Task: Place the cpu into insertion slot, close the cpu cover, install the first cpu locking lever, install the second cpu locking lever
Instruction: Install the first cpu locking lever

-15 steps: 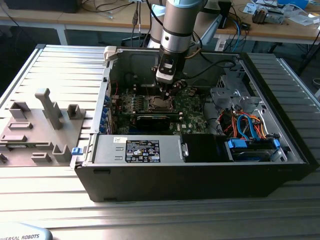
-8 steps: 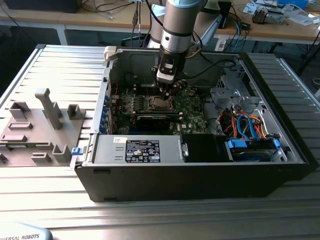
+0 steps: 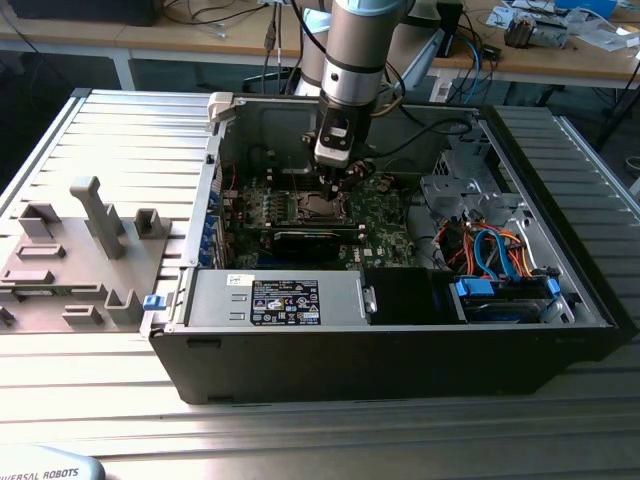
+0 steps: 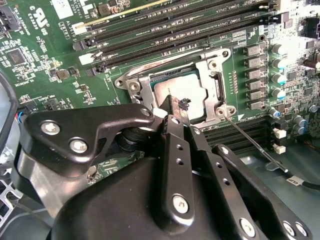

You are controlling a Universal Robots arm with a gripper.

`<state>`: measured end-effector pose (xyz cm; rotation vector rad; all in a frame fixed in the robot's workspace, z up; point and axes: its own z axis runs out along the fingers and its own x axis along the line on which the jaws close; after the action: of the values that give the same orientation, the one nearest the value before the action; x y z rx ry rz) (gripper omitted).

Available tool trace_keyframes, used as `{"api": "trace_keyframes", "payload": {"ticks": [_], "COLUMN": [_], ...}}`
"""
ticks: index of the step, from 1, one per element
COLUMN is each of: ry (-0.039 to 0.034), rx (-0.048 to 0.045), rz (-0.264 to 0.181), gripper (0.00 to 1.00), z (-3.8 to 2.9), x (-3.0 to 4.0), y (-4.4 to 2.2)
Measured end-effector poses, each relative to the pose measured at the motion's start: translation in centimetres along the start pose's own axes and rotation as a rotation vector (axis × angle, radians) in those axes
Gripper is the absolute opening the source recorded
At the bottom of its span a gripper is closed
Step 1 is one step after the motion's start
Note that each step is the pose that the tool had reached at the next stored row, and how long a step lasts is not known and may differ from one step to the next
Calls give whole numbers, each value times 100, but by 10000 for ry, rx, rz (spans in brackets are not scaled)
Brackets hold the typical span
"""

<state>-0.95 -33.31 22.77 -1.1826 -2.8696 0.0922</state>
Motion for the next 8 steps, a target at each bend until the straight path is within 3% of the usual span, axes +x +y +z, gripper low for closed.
{"api": "trace_keyframes", "payload": {"ticks": [8], "ry": [-12], "rx": [3], "rz": [-184], "gripper": [11], "z": [0], "x": [0], "y": [0]}}
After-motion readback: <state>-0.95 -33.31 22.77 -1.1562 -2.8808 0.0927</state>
